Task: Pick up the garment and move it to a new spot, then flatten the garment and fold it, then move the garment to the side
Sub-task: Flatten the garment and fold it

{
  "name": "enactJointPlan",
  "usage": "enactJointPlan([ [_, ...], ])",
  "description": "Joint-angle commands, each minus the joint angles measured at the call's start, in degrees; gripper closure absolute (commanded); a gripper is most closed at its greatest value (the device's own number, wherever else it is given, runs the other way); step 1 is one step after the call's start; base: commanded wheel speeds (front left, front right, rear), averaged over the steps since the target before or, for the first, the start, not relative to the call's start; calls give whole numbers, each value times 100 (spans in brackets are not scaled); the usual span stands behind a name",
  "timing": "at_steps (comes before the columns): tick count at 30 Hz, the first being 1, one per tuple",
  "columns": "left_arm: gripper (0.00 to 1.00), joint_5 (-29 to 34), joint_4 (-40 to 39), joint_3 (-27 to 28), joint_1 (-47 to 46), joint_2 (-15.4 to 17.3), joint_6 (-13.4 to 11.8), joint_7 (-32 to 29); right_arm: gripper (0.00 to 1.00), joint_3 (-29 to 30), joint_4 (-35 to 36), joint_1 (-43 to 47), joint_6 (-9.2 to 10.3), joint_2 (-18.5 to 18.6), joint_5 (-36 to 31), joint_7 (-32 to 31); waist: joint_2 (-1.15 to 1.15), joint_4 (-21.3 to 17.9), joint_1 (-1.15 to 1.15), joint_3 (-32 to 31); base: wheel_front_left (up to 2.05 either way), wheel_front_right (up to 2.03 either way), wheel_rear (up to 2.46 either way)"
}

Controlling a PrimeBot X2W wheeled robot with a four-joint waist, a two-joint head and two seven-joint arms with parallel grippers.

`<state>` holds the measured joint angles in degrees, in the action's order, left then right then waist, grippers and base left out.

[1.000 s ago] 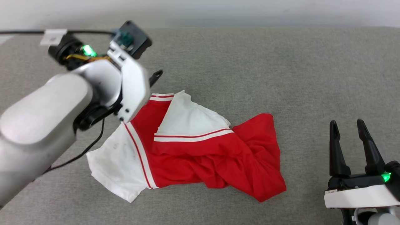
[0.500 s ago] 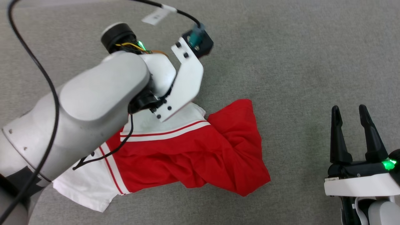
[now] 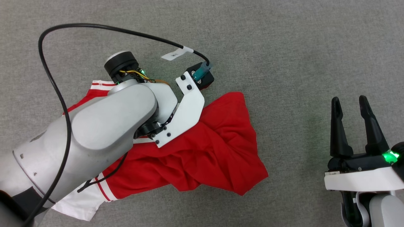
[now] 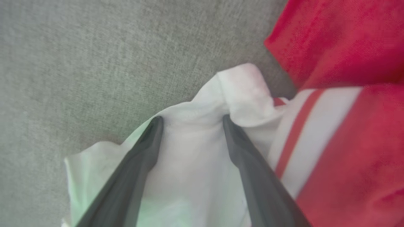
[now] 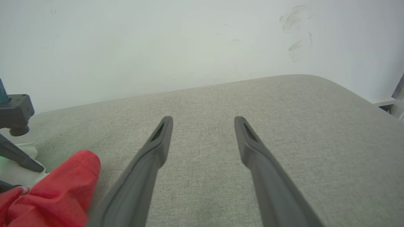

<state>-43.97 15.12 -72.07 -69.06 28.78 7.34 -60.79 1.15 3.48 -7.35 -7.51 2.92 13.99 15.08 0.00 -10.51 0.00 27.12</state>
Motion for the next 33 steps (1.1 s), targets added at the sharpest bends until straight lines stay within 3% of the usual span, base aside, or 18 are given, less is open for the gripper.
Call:
enactJointPlan([
  [1, 100, 39, 154, -241, 476, 37, 8, 85, 0, 10, -15, -56, 4, -7, -10, 13, 0, 28, 0, -37, 0, 0, 0],
  [15, 100, -190, -290, -136, -725, -197, 4, 2195, 0, -4, -82, 130, 4, -7, -45, 13, 0, 164, 0, -564, 0, 0, 0],
  [23, 100, 136, 204, -136, -1213, -887, 4, 3136, 0, -2, -47, -47, 3, -8, 139, 13, 0, -287, 0, -133, 0, 0, 0],
  [28, 100, 481, 545, -137, -816, -1419, 5, 2988, 0, 13, -43, -155, 4, -8, 297, 13, 0, -574, 0, 191, 0, 0, 0],
  [33, 100, 680, 496, -132, -136, -1574, 5, 2328, 0, -17, -52, -282, 3, -7, 383, 13, 0, -755, 0, 427, 0, 0, 0],
])
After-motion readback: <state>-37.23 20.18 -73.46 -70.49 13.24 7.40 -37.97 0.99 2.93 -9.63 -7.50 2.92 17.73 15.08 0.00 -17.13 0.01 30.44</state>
